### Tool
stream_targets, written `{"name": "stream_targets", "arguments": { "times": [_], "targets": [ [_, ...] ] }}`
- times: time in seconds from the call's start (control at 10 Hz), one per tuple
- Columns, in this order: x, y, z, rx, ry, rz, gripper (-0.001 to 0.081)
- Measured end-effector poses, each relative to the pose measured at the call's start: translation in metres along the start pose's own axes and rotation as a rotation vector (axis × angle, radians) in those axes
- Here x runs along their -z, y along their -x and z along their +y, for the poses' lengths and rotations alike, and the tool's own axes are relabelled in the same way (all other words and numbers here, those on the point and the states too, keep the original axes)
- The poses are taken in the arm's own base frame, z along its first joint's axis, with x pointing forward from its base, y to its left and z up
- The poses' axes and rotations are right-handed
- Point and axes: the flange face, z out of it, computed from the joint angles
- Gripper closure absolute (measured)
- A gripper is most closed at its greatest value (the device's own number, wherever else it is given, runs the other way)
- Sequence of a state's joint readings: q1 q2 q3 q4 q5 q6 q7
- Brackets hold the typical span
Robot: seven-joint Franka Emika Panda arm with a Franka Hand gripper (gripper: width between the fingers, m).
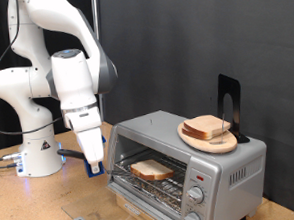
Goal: Make a piece of toast with the oven
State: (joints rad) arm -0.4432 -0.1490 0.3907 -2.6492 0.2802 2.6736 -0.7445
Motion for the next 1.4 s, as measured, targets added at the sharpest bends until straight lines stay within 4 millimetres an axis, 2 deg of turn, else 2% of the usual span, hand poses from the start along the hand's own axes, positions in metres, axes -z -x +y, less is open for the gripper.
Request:
{"name": "stream_targets", "arguments": {
  "times": [0.7,1.4],
  "targets": [
    [-0.004,-0.006,-0.017,-0.021,-0.010,-0.012,0.0406],
    [-0.006,-0.008,-0.023,-0.044,-0.025,-0.005,0.0406]
  ]
}}
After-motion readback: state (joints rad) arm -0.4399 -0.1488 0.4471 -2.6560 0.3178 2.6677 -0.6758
